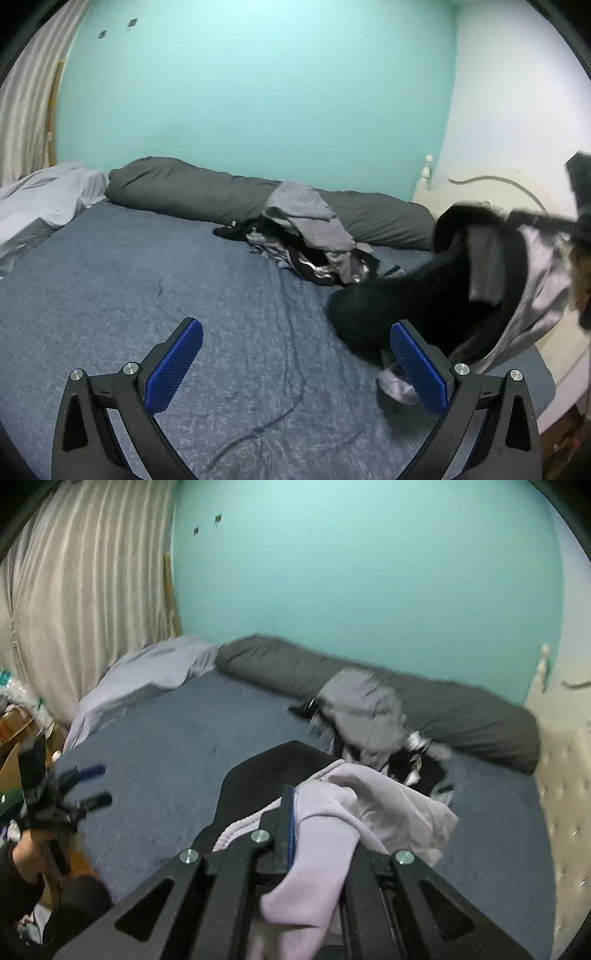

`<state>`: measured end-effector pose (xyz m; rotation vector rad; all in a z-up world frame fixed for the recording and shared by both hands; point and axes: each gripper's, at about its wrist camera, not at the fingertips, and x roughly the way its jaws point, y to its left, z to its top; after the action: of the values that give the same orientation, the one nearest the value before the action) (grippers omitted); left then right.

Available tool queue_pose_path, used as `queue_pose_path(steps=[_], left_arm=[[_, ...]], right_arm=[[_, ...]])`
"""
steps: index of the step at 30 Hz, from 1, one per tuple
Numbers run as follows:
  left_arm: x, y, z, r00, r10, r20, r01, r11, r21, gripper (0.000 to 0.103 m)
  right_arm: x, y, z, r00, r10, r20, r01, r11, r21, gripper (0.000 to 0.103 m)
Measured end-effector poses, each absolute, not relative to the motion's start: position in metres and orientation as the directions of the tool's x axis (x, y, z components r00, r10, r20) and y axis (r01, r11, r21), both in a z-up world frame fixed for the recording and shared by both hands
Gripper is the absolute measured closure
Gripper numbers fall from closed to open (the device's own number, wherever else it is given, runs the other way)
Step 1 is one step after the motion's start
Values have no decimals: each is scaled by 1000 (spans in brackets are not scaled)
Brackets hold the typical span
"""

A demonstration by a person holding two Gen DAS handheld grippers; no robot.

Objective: Fold clothes
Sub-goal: 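Lay the jacket on the bed with the right tool, spreading it out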

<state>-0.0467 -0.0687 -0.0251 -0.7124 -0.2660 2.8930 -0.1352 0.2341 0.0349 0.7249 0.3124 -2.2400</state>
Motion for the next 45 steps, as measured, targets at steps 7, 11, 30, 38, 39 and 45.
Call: queue_pose_path(steps=[7, 11, 30, 38, 39, 45], left_arm=[[-57, -59, -63, -836, 234, -496, -141, -966, -218, 0], [-66, -51, -93, -809, 226, -542, -145, -971, -189, 0], [-136, 7, -198, -646, 361, -673, -273, -932, -238, 0], [-153, 42, -233, -582, 404, -706, -343, -909, -238, 0], [-155, 45, -237, -572, 415, -707, -346, -904, -250, 0], [-158, 55, -256, -535, 462, -708, -355, -883, -308, 0]], right_arm=[[-127, 219, -60, -451, -575, -683, 739, -669, 75, 101], [-125, 214, -108, -393, -563, -727, 733, -669, 122, 101], [-129, 227, -223, -282, -454, -845, 712, -690, 133, 97], [-125, 247, -225, -281, -463, -841, 709, -690, 143, 96], [-125, 248, -226, -281, -463, -841, 710, -690, 142, 96], [-127, 254, -228, -291, -468, -835, 707, -693, 142, 96]])
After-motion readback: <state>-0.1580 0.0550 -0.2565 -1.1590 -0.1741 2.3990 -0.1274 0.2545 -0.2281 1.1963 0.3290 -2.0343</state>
